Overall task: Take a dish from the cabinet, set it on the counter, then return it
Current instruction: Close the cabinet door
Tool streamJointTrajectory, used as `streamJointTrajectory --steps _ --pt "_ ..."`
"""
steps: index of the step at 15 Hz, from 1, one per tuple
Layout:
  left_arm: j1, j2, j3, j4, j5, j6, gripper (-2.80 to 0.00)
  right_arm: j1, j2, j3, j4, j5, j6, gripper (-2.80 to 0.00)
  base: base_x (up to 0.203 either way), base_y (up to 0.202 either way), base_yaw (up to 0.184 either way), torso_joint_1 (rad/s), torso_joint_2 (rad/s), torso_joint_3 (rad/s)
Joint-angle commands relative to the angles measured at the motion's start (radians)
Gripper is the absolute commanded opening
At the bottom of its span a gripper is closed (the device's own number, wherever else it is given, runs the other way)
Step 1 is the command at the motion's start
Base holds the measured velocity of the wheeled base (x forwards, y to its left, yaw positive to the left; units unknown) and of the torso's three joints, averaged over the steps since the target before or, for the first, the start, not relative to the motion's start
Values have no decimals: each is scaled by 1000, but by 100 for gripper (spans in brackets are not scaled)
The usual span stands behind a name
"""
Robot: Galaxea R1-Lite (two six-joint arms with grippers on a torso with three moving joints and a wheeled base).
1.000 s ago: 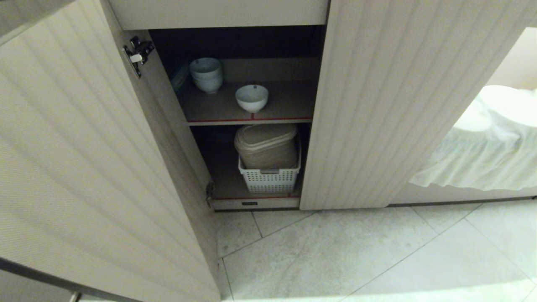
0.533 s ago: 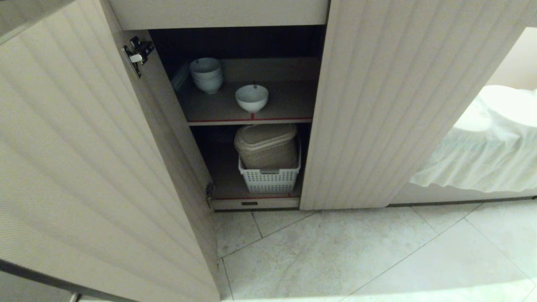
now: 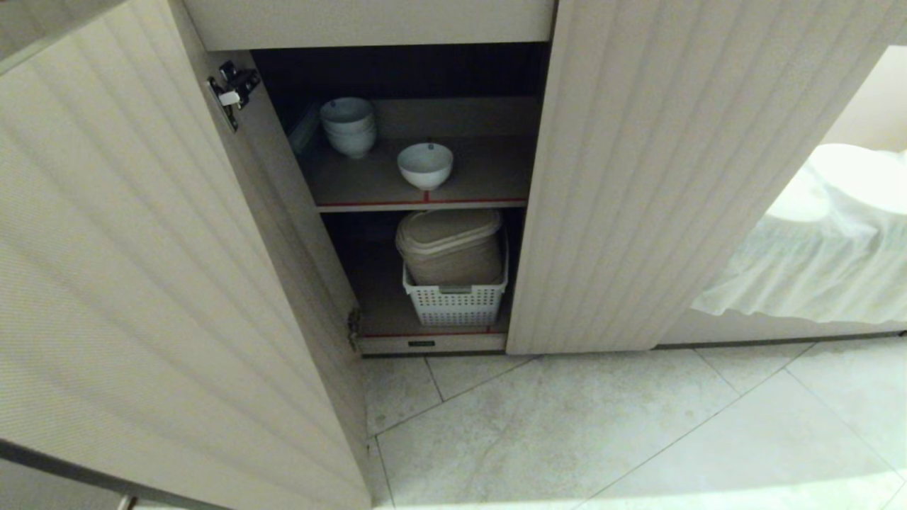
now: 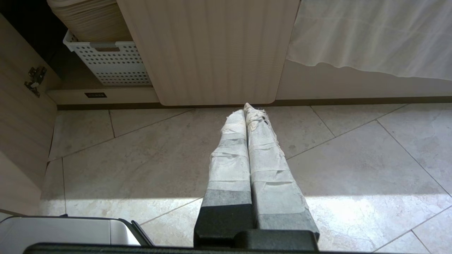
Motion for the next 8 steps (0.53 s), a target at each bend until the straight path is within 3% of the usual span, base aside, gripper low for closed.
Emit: streamJointTrajectory --steps 1,8 --pt "0 -11 18 2 7 0 -280 0 0 0 0 0 0 -280 0 0 0 0 0 0" --pt "-1 -32 40 2 6 0 -280 0 0 0 -1 0 0 -280 0 0 0 0 0 0"
